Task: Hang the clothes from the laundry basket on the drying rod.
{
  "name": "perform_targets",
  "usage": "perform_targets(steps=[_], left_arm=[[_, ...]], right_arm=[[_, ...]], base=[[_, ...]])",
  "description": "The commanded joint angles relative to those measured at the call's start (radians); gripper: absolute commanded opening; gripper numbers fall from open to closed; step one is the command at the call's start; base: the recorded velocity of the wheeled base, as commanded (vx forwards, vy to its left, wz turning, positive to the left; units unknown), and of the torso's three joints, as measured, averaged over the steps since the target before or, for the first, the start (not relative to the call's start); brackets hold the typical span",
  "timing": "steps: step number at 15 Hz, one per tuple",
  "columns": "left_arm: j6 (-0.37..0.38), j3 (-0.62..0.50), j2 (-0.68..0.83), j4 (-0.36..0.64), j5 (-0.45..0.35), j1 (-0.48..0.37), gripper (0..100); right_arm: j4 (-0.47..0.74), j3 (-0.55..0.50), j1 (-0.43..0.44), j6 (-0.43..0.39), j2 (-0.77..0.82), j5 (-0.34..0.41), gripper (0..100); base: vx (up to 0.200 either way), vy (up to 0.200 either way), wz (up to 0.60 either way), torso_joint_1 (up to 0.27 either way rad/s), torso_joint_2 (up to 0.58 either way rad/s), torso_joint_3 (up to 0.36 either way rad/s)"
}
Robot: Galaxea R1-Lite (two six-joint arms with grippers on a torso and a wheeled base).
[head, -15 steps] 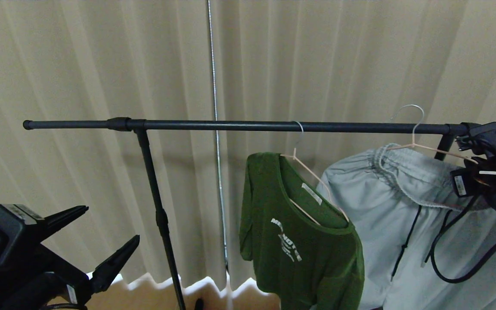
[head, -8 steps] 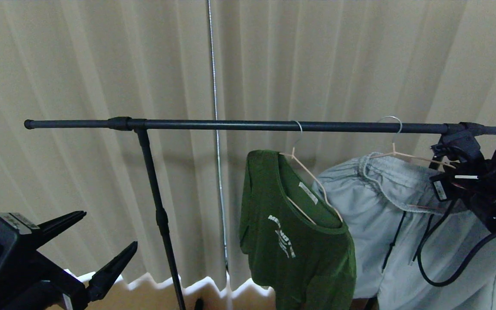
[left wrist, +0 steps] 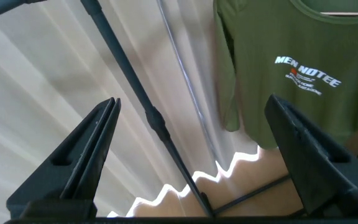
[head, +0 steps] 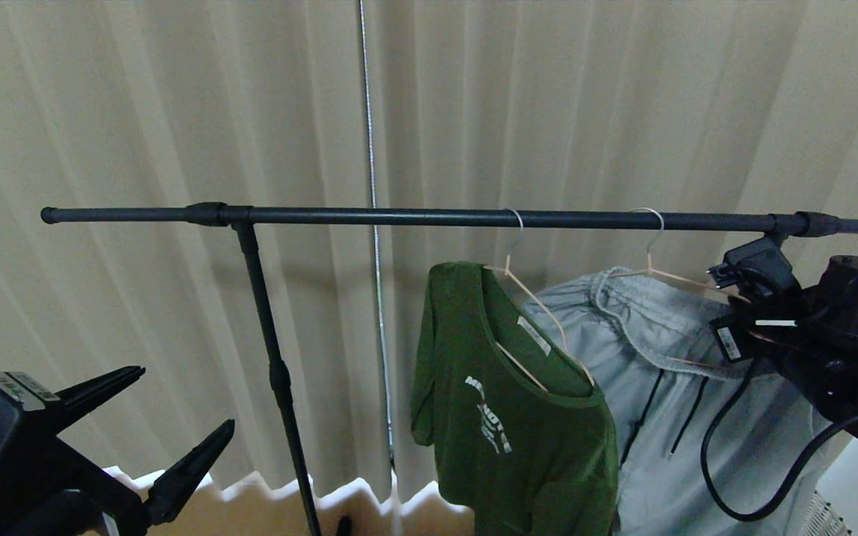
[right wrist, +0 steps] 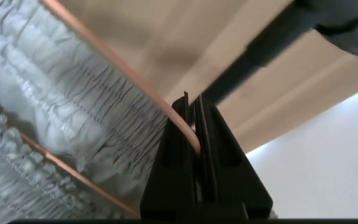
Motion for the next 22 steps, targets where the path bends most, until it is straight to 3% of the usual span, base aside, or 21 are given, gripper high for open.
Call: perform_targets(steps=[1, 2, 5, 10, 14, 17, 19, 22], left_arm=[[0.000, 0.013, 0.000, 0.000, 0.000, 0.000, 100], [0.000, 0.013, 0.000, 0.000, 0.000, 0.000, 100], [-0.003, 0.024, -0.026, 0.001, 0.003, 0.008, 100], [-0.006, 0.070, -0.089, 0.006, 0.008, 0.016, 100], [-0.009, 0.076, -0.125, 0.006, 0.008, 0.140, 100], [-0.015, 0.079, -0.208, 0.006, 0.003, 0.218, 100], [-0.030, 0.079, -0.296, 0.073, 0.003, 0.227, 100], [-0.032, 0.079, -0.486, 0.297, 0.002, 0.224, 100]], right_arm=[[0.000, 0.026, 0.010, -0.001, -0.004, 0.001, 0], [-0.001, 0.029, 0.011, -0.001, -0.004, 0.001, 100], [-0.026, 0.073, 0.057, 0.055, -0.015, 0.025, 100], [-0.251, 0.139, 0.108, 0.098, 0.020, 0.180, 100], [-0.420, 0.208, 0.103, 0.117, 0.020, 0.236, 100], [-0.603, 0.357, 0.099, 0.144, -0.033, 0.236, 100], [-0.603, 0.453, 0.099, 0.164, -0.110, 0.234, 100], [-0.603, 0.546, 0.099, 0.180, -0.244, 0.228, 100]], base=[[0.000, 0.000, 0.00, 0.000, 0.00, 0.000], [0.000, 0.000, 0.00, 0.000, 0.00, 0.000], [0.000, 0.000, 0.00, 0.000, 0.00, 0.000], [0.000, 0.000, 0.00, 0.000, 0.00, 0.000], [0.000, 0.000, 0.00, 0.000, 0.00, 0.000], [0.000, 0.000, 0.00, 0.000, 0.00, 0.000], [0.000, 0.000, 0.00, 0.000, 0.00, 0.000], [0.000, 0.000, 0.00, 0.000, 0.00, 0.000]])
